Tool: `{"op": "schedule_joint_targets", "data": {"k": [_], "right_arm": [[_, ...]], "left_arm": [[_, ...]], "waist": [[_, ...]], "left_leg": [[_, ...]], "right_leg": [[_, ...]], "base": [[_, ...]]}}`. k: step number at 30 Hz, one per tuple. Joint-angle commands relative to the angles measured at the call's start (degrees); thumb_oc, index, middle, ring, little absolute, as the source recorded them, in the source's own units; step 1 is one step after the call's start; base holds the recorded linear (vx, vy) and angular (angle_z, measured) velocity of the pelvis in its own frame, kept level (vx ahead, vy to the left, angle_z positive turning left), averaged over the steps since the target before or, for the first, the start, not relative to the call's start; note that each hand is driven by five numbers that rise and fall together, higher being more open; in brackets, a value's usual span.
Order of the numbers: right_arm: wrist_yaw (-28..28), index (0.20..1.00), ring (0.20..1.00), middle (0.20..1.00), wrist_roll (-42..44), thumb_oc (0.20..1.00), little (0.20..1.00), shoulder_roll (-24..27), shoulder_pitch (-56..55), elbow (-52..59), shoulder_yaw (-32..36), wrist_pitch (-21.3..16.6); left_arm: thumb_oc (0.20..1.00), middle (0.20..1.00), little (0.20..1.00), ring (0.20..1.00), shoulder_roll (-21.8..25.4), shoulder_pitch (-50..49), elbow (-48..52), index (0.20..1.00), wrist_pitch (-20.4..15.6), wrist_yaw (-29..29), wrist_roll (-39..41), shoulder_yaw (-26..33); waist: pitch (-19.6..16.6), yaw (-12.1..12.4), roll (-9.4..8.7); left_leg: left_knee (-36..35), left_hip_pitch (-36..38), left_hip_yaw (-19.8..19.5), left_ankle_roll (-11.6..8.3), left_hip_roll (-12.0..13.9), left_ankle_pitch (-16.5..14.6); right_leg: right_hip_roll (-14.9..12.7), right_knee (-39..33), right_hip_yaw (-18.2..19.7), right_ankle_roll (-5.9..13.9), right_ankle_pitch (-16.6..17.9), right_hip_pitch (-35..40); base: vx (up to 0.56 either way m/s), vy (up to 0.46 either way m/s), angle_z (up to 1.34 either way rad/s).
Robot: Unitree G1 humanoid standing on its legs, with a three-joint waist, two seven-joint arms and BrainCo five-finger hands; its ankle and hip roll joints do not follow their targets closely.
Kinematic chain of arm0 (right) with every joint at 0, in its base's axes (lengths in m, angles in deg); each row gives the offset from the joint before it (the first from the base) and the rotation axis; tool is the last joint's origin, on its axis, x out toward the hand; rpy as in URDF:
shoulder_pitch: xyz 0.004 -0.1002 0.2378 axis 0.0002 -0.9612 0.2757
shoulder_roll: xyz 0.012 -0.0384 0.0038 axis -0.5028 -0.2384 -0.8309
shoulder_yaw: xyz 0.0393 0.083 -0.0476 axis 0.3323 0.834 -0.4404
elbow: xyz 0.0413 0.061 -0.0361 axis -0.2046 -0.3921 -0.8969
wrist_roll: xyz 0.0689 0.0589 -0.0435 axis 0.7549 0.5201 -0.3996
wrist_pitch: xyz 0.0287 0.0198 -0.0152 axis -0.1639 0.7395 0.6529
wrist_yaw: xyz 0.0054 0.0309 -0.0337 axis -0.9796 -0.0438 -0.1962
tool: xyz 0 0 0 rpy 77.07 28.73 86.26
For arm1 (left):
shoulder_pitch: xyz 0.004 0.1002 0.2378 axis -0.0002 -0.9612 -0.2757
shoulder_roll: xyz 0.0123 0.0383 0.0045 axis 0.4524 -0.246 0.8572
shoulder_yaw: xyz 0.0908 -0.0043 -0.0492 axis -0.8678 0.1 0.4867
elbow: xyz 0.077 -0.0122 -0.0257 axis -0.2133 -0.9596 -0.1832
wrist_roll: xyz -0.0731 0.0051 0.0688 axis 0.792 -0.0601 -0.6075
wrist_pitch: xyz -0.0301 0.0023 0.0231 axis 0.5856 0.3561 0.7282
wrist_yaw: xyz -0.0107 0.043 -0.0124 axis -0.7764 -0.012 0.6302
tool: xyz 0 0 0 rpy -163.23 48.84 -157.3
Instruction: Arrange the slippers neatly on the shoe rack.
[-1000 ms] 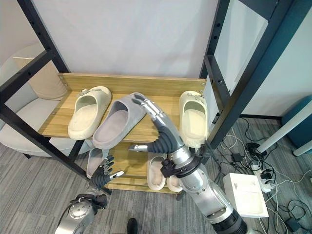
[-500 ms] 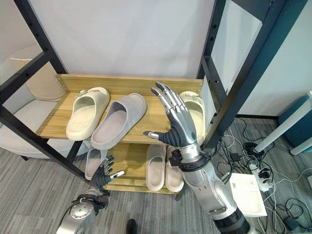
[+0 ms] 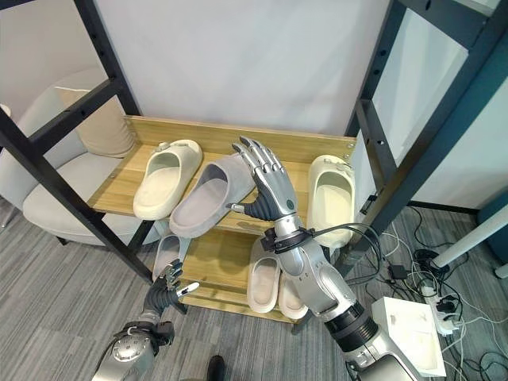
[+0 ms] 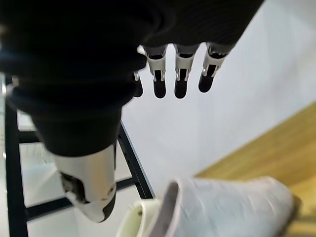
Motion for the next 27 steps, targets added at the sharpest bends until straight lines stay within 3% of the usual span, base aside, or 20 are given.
{"op": "schedule_joint_targets", "data": {"k": [1, 9, 17, 24, 27], "right_arm": [[1.71, 1.0, 1.0, 1.0, -0.83, 1.0, 1.0, 0.56, 2.95, 1.33, 2.02, -0.16], [2.66, 1.0, 1.0, 1.0, -1.58, 1.0, 1.0, 1.49, 5.93, -6.94, 1.27, 1.62], [4.74, 1.0, 1.0, 1.0, -0.71, 1.0, 1.0, 4.01, 9.39, -12.06, 3.63, 3.66], [6.04, 1.0, 1.0, 1.0, 0.67, 1.0, 1.0, 5.36, 7.61, -8.09, 7.77, 3.49], [6.66, 1.0, 1.0, 1.0, 1.33, 1.0, 1.0, 4.29, 5.51, -0.91, 9.91, 2.07]], "left_arm": [[1.0, 1.0, 1.0, 1.0, 1.41, 3.46, 0.18, 1.0, -3.25, 1.14, 0.35, 0.76], [1.0, 1.0, 1.0, 1.0, 1.9, 3.06, -0.23, 1.0, -3.36, 2.12, 0.21, 0.39], [1.0, 1.0, 1.0, 1.0, 2.63, 3.46, -0.42, 1.0, -3.51, 2.59, 0.38, 0.65], [1.0, 1.0, 1.0, 1.0, 2.53, 3.22, -0.44, 1.0, -3.03, 2.6, -0.26, 1.56], [1.0, 1.0, 1.0, 1.0, 2.02, 3.84, 0.1, 1.0, -2.54, 2.04, -0.63, 1.4]], "waist": [[0.65, 2.41, -0.93], [1.1, 4.18, -1.07], [1.03, 4.47, -1.06], [0.59, 3.59, -0.75], [0.26, 2.61, -0.36]], "left_leg": [[0.23, 3.37, -0.08, -1.72, 2.03, -6.91], [0.23, 2.71, -0.48, -1.6, 1.75, -6.96], [0.23, 2.75, -0.68, -1.59, 1.6, -7.2], [0.23, 3.41, -0.53, -1.63, 1.73, -7.42], [0.23, 3.88, -0.4, -1.91, 2.19, -7.31]], "right_leg": [[-3.49, -0.17, 1.34, 3.39, -1.37, -0.44], [-3.81, -0.21, 0.91, 3.55, -1.56, -0.9], [-3.82, -0.21, 1.02, 3.54, -1.74, -0.94], [-3.52, -0.21, 1.34, 3.33, -2.08, -0.48], [-3.18, -0.21, 1.58, 3.08, -2.4, -0.21]], "base": [[0.0, 0.0, 0.0], [0.02, 0.003, 0.06], [0.0, 0.001, 0.01], [0.0, 0.0, 0.0], [-0.01, -0.011, -0.01]]}}
